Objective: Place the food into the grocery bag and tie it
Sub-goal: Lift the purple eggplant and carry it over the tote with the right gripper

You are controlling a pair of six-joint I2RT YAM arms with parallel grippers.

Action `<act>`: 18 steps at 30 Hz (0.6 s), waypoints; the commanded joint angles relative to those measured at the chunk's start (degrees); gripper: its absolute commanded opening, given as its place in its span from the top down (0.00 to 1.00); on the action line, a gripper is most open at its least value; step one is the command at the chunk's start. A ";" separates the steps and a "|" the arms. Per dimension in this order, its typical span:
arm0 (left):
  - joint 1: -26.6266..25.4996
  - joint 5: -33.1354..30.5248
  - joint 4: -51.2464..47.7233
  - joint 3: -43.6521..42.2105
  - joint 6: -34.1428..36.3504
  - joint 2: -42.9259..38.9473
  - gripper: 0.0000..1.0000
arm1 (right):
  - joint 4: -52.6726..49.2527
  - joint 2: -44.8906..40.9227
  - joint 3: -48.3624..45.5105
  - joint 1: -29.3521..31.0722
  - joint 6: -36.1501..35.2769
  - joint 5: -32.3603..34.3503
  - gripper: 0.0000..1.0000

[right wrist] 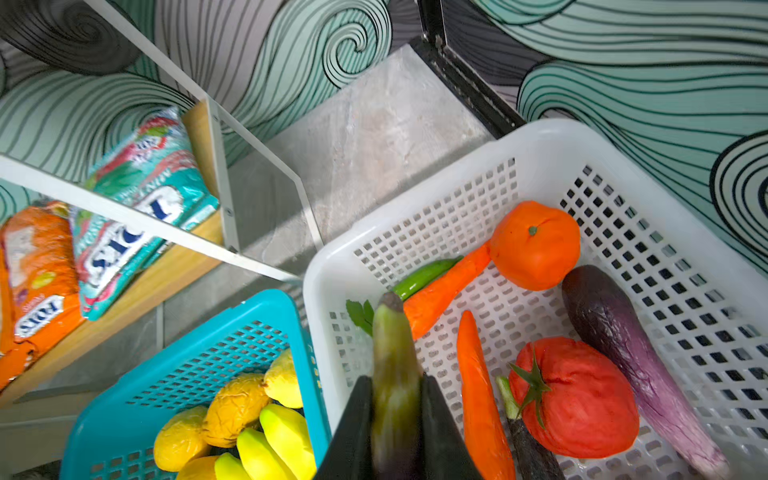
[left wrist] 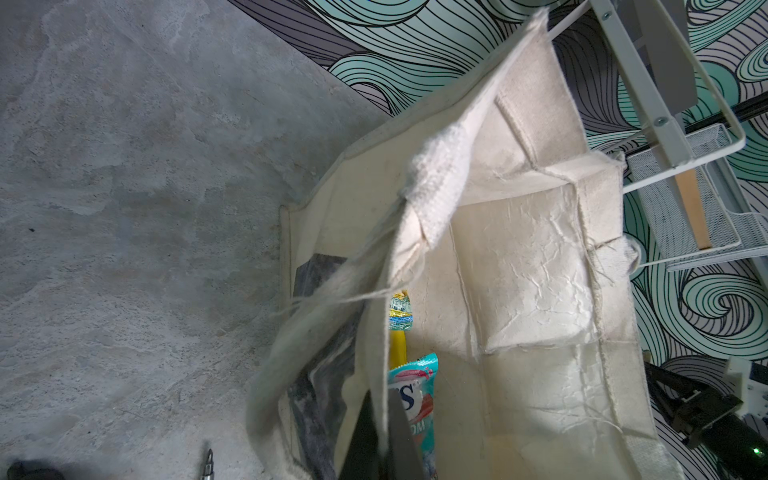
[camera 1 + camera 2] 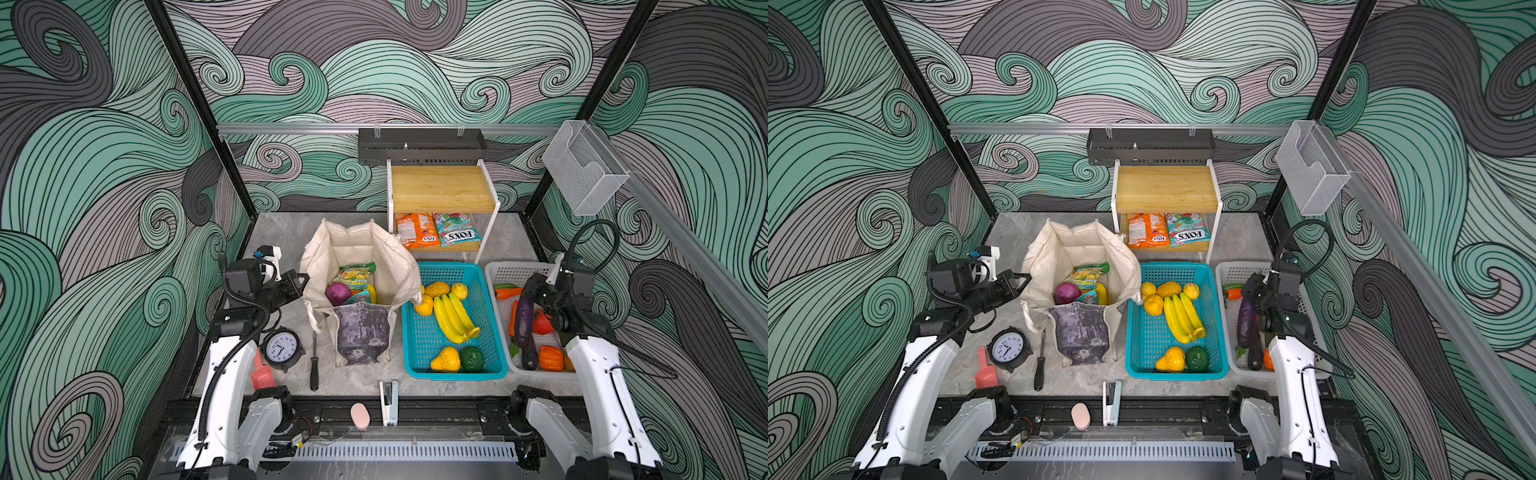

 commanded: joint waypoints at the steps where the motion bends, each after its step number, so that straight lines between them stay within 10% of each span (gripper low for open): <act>1: 0.09 0.01 0.06 0.22 0.15 -0.70 1.00 | -0.42 -0.22 2.52 0.17 -0.89 -0.62 0.81; 8: 0.09 0.02 0.12 0.17 0.15 -0.50 1.00 | -0.77 0.49 7.80 2.16 0.97 -3.66 0.81; 18: 0.12 -0.17 -0.05 0.31 0.28 -0.68 1.00 | -2.68 3.45 21.78 24.10 2.34 5.83 0.81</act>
